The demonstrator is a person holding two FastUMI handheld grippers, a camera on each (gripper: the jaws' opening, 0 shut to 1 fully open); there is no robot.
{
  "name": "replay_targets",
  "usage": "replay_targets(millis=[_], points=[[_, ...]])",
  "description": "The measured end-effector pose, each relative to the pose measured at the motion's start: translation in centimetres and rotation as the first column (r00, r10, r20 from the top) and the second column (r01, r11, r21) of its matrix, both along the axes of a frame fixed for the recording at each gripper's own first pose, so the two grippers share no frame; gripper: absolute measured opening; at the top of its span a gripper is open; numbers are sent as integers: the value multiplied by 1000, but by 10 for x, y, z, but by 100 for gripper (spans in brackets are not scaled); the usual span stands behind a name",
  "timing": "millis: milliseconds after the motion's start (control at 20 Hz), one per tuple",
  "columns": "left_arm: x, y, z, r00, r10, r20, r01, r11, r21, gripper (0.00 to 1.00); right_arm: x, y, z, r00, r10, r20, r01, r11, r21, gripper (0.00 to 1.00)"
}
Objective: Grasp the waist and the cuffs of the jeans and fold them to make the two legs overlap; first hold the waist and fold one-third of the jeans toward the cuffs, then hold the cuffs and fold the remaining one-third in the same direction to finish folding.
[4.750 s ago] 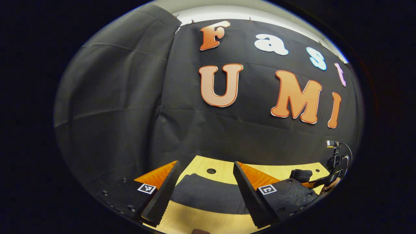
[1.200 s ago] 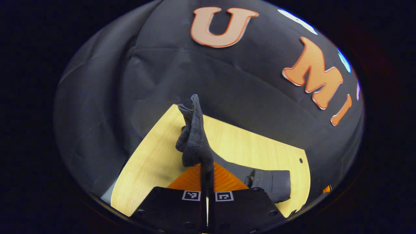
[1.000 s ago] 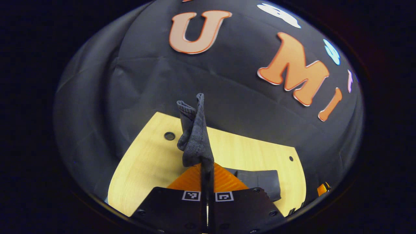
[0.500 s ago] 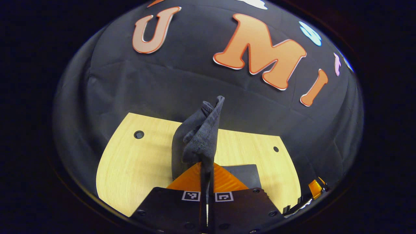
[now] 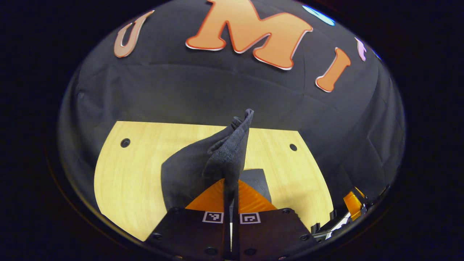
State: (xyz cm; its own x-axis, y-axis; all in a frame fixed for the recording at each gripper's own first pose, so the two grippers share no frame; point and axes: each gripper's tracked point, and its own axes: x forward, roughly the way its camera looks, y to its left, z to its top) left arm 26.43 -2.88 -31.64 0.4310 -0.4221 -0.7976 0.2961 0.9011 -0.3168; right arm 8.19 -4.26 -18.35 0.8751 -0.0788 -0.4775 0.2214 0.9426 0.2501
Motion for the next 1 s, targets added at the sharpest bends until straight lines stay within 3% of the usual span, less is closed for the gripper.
replay_targets(millis=[450,550,600,650,900,1000], points=[[-58,-72,-53,987,-137,-90,145,985,94,2,10,-29,-12,998,62,-13,-63,998,-10,99],[-75,-89,-60,978,-180,-105,189,979,75,6,14,-27,-13,997,82,-12,-82,997,-4,99],[-83,-99,-57,974,-199,-111,204,978,33,16,17,-25,-13,996,88,-9,-88,996,-7,99],[-89,-109,-51,972,-214,-96,215,977,-5,16,19,-24,-13,995,95,-4,-95,995,-12,99],[-78,-93,-19,980,-194,47,196,980,-38,85,26,0,4,991,128,29,-126,991,-48,99],[-66,-73,7,978,-149,148,158,986,-49,86,29,14,18,989,139,57,-134,987,-83,99]])
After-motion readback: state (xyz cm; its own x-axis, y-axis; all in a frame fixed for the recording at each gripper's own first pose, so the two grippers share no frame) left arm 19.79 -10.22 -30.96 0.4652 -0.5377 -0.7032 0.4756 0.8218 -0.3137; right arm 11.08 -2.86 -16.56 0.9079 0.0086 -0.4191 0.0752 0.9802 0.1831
